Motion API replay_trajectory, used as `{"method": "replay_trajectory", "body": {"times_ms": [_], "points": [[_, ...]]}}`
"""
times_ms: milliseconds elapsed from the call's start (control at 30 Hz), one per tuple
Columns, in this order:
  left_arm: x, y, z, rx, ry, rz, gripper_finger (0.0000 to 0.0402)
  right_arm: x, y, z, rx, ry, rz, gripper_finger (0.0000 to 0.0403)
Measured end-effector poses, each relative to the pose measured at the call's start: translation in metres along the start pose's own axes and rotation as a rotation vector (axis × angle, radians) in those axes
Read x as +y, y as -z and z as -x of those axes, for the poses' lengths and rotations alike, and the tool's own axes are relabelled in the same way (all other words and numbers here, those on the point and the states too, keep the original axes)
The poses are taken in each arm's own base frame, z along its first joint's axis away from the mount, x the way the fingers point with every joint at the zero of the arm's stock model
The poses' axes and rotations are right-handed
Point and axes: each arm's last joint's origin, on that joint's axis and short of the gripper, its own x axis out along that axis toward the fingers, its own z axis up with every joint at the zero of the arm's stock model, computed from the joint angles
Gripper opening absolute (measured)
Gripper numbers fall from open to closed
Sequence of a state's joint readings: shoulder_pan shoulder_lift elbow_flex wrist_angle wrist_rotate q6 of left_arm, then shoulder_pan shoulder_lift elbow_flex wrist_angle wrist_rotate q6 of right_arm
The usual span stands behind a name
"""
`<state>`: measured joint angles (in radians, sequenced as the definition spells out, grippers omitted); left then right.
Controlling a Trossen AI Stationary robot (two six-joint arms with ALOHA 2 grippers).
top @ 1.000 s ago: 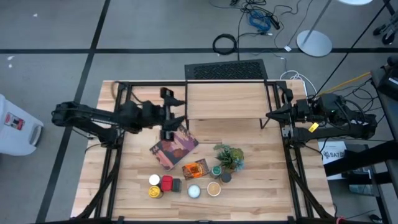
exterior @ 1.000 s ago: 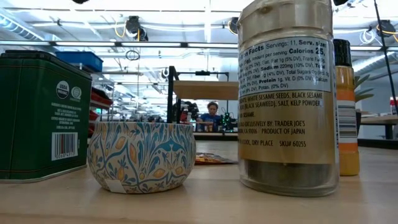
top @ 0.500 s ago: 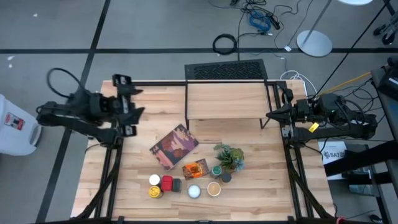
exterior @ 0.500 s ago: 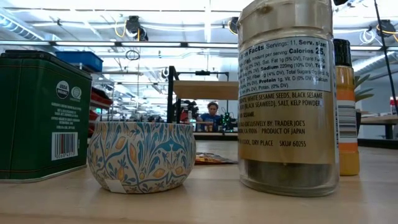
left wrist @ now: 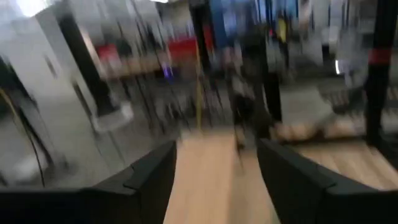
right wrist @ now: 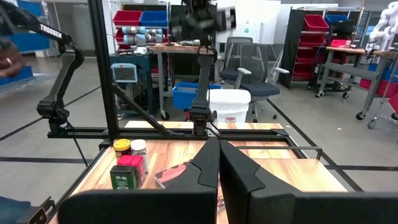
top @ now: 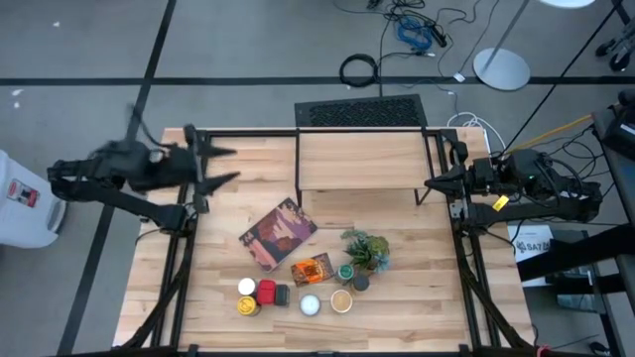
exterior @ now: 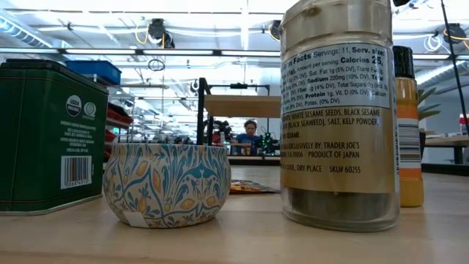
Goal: Shelf spices
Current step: Put the orange seasoning bottle on the shelf
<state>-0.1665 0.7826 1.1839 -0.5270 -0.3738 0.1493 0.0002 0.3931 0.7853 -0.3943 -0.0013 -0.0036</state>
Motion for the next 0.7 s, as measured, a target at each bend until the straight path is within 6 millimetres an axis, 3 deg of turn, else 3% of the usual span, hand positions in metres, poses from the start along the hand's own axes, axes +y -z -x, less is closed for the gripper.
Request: {"method": "replay_trajectory", "body": {"times_ms": [200,367,500,700], "points": [[-0.011,0.037,-0.011,0.338,0.043,0.113,0.0235,0.0,0.0,0.0,-0.001,0.0,0.0,0.0],[-0.024,0.064,-0.026,0.457,0.107,0.174,0.0235,0.0,0.0,0.0,0.0,0.001,0.0,0.0],[-0.04,0.088,-0.045,0.443,0.152,0.201,0.0235,0.0,0.0,0.0,-0.001,0.001,0.0,0.0],[-0.067,0.125,-0.072,0.27,0.261,0.261,0.0235,0.0,0.0,0.0,-0.001,0.0,0.0,0.0]]}}
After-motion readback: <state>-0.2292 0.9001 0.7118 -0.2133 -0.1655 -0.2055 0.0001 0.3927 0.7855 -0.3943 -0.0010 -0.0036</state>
